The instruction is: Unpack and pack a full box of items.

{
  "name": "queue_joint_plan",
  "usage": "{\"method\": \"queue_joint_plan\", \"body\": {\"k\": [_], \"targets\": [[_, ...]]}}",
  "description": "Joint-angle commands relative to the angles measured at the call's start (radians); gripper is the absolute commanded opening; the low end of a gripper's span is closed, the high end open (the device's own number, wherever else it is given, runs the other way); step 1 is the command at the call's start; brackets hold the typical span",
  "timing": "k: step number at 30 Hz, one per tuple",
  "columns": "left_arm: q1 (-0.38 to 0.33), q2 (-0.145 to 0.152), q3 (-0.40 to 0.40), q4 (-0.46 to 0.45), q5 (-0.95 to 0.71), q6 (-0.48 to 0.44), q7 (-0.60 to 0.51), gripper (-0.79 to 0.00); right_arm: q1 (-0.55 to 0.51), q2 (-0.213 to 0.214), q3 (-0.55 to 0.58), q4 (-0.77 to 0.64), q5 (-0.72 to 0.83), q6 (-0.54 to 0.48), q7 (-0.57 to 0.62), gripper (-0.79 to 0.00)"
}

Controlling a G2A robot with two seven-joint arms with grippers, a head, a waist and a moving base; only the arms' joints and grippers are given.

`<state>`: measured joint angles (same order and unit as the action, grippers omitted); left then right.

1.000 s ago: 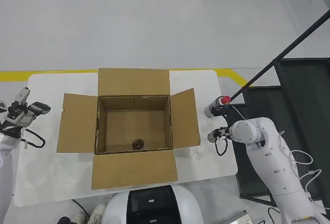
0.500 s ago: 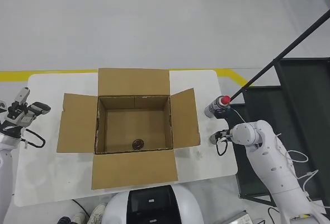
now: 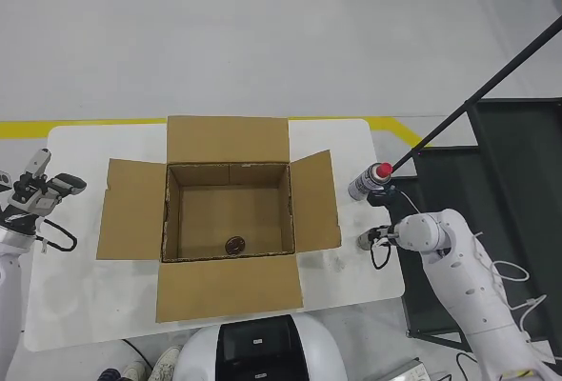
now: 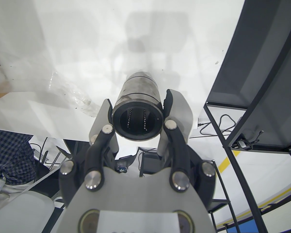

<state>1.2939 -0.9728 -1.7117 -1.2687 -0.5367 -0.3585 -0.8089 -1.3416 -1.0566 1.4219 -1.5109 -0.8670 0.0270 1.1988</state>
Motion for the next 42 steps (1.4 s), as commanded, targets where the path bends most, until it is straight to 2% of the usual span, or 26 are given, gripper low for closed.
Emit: {"method": "queue_joint_plan", "body": {"k": [1, 9, 13, 16, 25, 29, 32, 36, 42], "targets": [[0.000, 0.000, 0.000, 0.000, 0.000, 0.000, 0.000, 0.000, 0.006, 0.000, -0.006, 0.007, 0.002, 0.000, 0.003, 0.000], [0.000, 0.000, 0.000, 0.000, 0.000, 0.000, 0.000, 0.000, 0.013, 0.000, -0.020, 0.027, 0.009, -0.002, 0.001, 0.000], [0.000, 0.000, 0.000, 0.000, 0.000, 0.000, 0.000, 0.000, -0.015, 0.004, -0.004, -0.018, 0.013, 0.003, -0.003, 0.000], [0.000, 0.000, 0.000, 0.000, 0.000, 0.000, 0.000, 0.000, -0.070, 0.013, 0.044, -0.104, 0.030, 0.002, -0.003, 0.000], [0.000, 0.000, 0.000, 0.000, 0.000, 0.000, 0.000, 0.000, -0.320, 0.036, 0.271, -0.487, 0.121, -0.047, -0.026, 0.000], [0.000, 0.000, 0.000, 0.000, 0.000, 0.000, 0.000, 0.000, -0.356, 0.041, 0.328, -0.627, 0.137, -0.068, -0.020, 0.000], [0.000, 0.000, 0.000, 0.000, 0.000, 0.000, 0.000, 0.000, -0.327, 0.045, 0.330, -0.710, 0.133, -0.060, 0.013, 0.000], [0.000, 0.000, 0.000, 0.000, 0.000, 0.000, 0.000, 0.000, -0.239, 0.052, 0.280, -0.803, 0.093, -0.045, 0.087, 0.000], [0.000, 0.000, 0.000, 0.000, 0.000, 0.000, 0.000, 0.000, 0.015, 0.050, 0.091, -0.762, 0.154, -0.028, 0.170, 0.000]]}}
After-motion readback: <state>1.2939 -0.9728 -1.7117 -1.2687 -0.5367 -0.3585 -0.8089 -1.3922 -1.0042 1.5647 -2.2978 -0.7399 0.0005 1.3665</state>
